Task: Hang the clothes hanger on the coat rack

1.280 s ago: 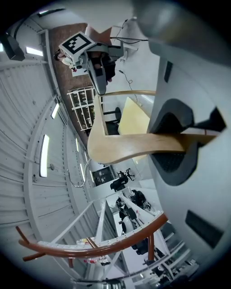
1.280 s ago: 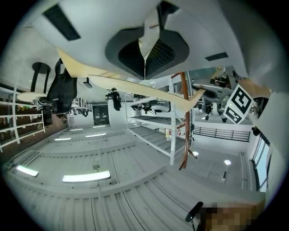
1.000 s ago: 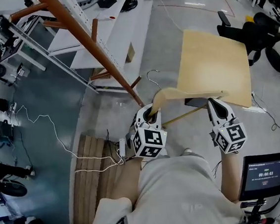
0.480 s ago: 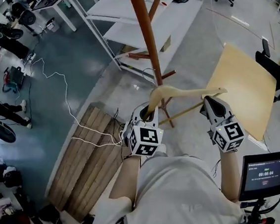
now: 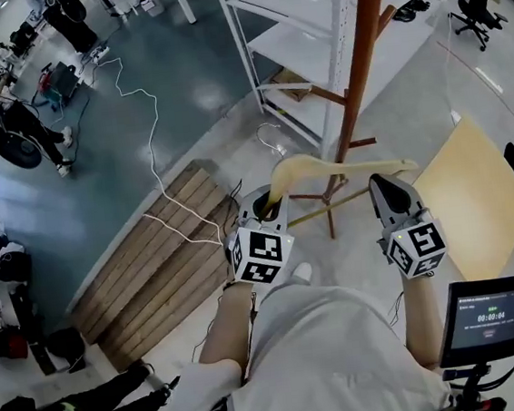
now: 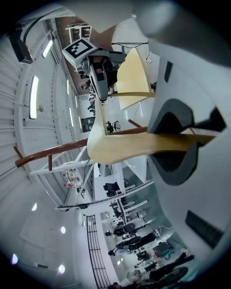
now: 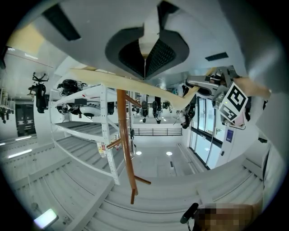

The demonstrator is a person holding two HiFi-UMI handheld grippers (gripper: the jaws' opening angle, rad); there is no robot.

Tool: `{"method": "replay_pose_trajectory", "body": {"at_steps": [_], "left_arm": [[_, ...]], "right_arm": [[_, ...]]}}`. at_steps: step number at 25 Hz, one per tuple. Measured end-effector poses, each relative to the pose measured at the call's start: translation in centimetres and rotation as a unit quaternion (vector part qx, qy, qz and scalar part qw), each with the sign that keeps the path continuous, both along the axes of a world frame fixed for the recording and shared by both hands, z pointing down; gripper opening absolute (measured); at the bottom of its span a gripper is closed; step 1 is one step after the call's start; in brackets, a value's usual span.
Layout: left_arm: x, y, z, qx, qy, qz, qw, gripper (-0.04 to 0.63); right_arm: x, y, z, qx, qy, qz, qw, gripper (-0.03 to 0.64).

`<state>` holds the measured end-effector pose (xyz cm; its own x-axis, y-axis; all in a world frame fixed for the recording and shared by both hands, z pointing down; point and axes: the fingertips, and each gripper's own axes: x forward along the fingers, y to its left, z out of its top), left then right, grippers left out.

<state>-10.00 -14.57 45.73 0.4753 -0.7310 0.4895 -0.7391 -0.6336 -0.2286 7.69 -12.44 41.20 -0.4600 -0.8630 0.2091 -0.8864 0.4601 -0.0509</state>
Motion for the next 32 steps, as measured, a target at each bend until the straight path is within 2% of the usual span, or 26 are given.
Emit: {"method": "replay_pose_trajectory", "body": {"at_steps": [9,14,18,26,32], "left_arm": [[-3.5,-2.4,-1.4,0.005,0.006,0.005,1.0000,0.035],[-3.9,-5.3,-1.6,0.012,0.000,0.047,0.9988,0.034],[-3.1,-7.4,-2.2,0.015,-0.001,0.098,0.9950,0.034],[0.0,-11.5,-1.2,0.020,0.011,0.213,0.9768,0.034],[2.8,-12.1,0.4,0.023,0.021,0.294,0.9552,0.029]], "right_arm": [[-3.5,-2.2,-1.1,0.006,-0.003,-0.023,1.000,0.012],[-4.2,-3.9,-1.1,0.010,-0.001,-0.013,1.000,0.012],[-4.7,-4.6,-1.8,0.014,0.006,-0.005,1.000,0.012],[-4.6,-5.9,-0.6,0.007,0.026,0.018,0.999,0.012],[-4.0,-5.4,1.0,-0.009,0.039,0.041,0.998,0.012]]}}
